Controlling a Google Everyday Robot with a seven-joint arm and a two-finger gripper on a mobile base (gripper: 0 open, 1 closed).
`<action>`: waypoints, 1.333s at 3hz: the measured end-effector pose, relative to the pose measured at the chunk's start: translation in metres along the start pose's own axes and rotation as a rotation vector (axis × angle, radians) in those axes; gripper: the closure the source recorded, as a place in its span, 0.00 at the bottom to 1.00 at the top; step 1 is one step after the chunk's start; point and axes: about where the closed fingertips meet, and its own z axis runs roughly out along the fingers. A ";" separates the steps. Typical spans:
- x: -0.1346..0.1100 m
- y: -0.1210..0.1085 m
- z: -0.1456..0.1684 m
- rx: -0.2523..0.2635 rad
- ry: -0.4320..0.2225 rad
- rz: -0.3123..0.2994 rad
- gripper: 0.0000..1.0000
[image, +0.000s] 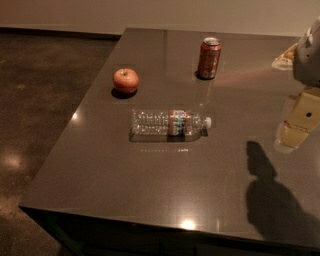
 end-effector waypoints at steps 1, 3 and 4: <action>0.000 0.000 0.000 0.000 0.000 0.000 0.00; -0.032 -0.006 0.004 -0.033 -0.040 -0.029 0.00; -0.066 -0.007 0.018 -0.060 -0.056 -0.071 0.00</action>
Offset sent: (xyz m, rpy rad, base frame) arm 0.0067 0.0127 0.0015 0.0201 0.0363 0.0279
